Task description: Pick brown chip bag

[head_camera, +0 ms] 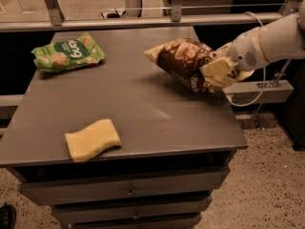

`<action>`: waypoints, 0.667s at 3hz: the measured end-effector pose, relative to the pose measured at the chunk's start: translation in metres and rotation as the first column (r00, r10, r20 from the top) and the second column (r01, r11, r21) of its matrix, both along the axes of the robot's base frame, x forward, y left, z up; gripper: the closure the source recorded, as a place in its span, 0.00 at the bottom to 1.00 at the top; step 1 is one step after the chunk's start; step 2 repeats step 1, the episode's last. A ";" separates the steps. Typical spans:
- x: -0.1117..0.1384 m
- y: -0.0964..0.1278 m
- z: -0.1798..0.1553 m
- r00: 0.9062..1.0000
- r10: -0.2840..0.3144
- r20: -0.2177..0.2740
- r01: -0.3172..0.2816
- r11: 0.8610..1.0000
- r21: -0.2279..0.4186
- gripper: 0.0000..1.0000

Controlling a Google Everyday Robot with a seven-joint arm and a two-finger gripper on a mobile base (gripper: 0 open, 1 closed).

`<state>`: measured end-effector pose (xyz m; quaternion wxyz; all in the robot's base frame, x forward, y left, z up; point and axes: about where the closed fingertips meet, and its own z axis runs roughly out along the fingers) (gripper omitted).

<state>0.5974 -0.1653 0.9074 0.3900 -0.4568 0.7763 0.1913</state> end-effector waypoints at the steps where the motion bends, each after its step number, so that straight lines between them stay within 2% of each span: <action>1: -0.010 0.021 0.040 0.996 0.069 0.053 -0.073 0.994 0.078 1.00; 2: -0.010 0.021 0.040 0.996 0.069 0.053 -0.073 0.994 0.078 1.00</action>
Offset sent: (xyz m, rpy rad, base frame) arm 0.0000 0.0000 0.0000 0.0000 0.0000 0.0000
